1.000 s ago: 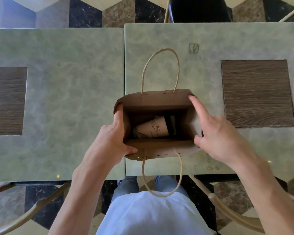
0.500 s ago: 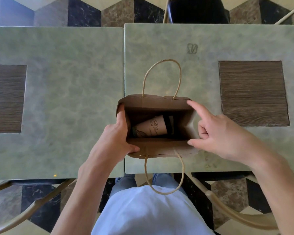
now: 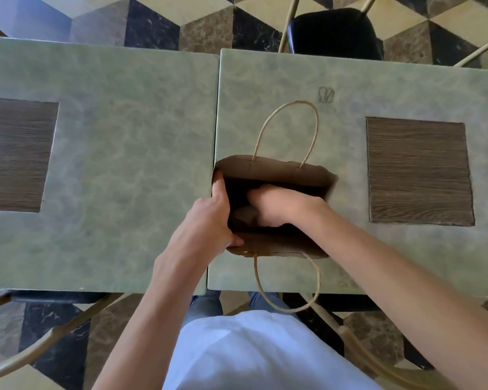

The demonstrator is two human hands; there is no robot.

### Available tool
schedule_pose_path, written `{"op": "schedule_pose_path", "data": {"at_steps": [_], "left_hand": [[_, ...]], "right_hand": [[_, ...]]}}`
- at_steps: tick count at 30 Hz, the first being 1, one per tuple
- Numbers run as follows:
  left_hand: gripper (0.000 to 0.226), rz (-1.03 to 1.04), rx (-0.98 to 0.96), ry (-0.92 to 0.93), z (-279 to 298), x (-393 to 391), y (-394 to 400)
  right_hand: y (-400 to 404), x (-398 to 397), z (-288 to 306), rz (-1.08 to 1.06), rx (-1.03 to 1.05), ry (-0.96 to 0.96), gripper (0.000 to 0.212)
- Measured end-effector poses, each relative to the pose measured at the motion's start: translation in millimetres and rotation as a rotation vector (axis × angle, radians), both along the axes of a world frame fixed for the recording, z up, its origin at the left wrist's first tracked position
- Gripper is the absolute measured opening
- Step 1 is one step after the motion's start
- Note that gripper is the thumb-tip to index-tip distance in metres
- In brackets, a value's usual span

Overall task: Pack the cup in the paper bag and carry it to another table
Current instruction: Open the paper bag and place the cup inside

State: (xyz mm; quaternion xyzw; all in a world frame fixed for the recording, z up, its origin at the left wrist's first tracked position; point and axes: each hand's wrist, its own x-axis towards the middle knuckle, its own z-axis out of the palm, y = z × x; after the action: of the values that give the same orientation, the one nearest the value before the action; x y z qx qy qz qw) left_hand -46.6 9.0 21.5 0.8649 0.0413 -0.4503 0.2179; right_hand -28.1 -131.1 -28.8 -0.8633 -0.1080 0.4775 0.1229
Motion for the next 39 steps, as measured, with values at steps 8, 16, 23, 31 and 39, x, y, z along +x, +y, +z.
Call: {"op": "schedule_pose_path", "data": {"at_steps": [8,16,23,31,39], "left_hand": [[0.125,0.013,-0.012,0.014,0,3,2],[0.123,-0.006,0.003,0.035,2,4,-3],[0.123,-0.047,0.023,0.035,4,0,-4],[0.122,-0.059,0.010,0.020,6,-4,-1],[0.120,-0.056,0.002,0.016,5,-4,-1]], "right_hand": [[-6,4,-62,0.063,-0.134,0.093,0.044],[-17,3,-71,0.002,-0.154,0.138,0.053],[-20,12,-41,-0.155,-0.191,0.271,0.085],[-31,4,-26,-0.750,-0.039,0.357,0.063],[-47,-8,-38,-1.334,0.183,0.654,0.027]]}}
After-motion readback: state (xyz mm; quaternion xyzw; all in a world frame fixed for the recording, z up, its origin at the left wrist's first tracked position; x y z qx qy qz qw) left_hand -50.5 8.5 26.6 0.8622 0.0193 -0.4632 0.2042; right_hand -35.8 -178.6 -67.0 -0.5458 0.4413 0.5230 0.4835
